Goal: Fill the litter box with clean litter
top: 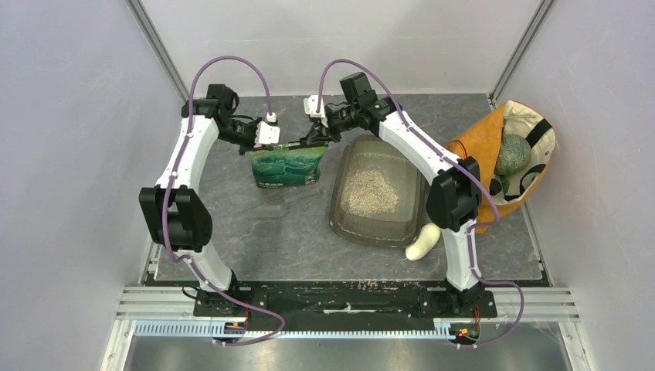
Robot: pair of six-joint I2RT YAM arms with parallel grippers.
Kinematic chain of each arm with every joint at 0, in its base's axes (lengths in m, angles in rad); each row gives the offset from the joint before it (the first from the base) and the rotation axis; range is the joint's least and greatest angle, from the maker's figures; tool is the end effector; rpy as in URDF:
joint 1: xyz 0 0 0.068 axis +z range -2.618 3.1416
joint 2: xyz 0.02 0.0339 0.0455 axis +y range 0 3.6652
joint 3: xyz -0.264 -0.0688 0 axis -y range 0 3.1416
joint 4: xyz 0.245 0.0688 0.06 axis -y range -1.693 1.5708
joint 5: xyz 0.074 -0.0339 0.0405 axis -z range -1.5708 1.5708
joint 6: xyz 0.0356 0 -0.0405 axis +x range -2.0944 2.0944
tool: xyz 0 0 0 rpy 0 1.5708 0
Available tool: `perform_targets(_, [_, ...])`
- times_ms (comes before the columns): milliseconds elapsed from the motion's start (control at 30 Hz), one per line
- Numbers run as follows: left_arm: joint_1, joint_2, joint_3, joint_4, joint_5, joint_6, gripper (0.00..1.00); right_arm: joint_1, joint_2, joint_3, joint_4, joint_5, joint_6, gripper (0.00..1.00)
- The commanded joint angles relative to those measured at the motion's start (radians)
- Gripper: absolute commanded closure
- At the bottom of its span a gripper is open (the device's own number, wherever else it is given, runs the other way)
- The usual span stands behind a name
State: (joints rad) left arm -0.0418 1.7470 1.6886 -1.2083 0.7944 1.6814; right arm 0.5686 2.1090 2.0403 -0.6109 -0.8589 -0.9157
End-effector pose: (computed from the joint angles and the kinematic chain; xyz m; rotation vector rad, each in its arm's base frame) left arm 0.3426 -0.0398 0.3246 1.8684 1.4057 -0.4065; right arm 0.3896 0.2809 0.3221 -1.6974 1.1947 0.7474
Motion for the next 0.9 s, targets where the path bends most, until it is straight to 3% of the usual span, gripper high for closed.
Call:
perform_targets(0, [-0.005,-0.023,0.000,-0.017,0.004,0.052,0.98,-0.024,-0.009,-0.030,0.042,-0.062,0.023,1.00])
perform_targets(567, [-0.005,-0.012,0.014,-0.019,-0.009,0.052,0.98,-0.049,0.006,-0.073,0.080,-0.107,0.049,1.00])
perform_targets(800, [-0.005,-0.010,0.014,-0.019,-0.013,0.058,0.98,-0.049,0.010,-0.080,0.108,-0.103,0.077,0.63])
perform_targets(867, [-0.004,-0.011,0.014,-0.019,-0.016,0.061,0.98,-0.050,0.009,-0.081,0.109,-0.104,0.077,0.57])
